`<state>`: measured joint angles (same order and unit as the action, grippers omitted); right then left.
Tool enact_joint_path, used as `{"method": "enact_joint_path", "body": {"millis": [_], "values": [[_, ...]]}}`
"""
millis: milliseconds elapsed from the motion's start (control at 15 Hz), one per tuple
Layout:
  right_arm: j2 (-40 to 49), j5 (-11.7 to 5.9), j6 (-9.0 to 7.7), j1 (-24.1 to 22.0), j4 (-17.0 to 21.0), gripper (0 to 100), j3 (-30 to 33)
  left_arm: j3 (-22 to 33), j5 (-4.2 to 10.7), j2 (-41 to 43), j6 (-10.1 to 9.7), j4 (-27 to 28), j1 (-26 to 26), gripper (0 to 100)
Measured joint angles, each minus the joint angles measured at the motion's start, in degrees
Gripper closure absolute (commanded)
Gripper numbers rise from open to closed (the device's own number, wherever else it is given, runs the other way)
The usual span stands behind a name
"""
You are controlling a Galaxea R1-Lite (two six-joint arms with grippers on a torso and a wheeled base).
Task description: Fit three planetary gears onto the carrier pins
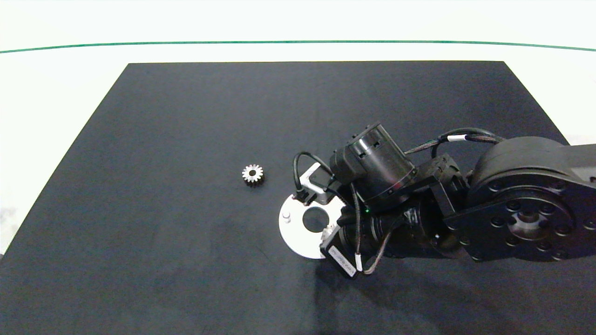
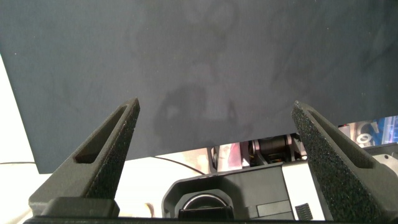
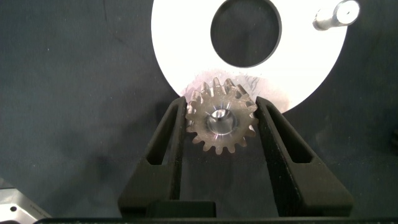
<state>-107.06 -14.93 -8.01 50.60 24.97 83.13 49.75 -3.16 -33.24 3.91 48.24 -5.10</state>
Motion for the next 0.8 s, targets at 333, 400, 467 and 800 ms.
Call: {"method": "enact_joint_path", "body": {"millis": [333, 400, 467, 800], "values": [[-0.3, -0.17, -0.01, 0.0, 0.0, 84, -0.1, 0.3, 0.00, 0.0, 0.11, 0.0, 0.0, 0], [-0.4, -0.17, -0.01, 0.0, 0.0, 84, -0.2, 0.4, 0.00, -0.1, 0.29, 0.0, 0.0, 0], [-0.4, -0.17, -0.01, 0.0, 0.0, 84, -0.2, 0.5, 0.00, -0.1, 0.30, 0.0, 0.0, 0], [-0.4, -0.22, 0.07, 0.0, 0.1, 84, -0.6, 0.8, 0.00, -0.1, 0.30, 0.0, 0.0, 0]]}}
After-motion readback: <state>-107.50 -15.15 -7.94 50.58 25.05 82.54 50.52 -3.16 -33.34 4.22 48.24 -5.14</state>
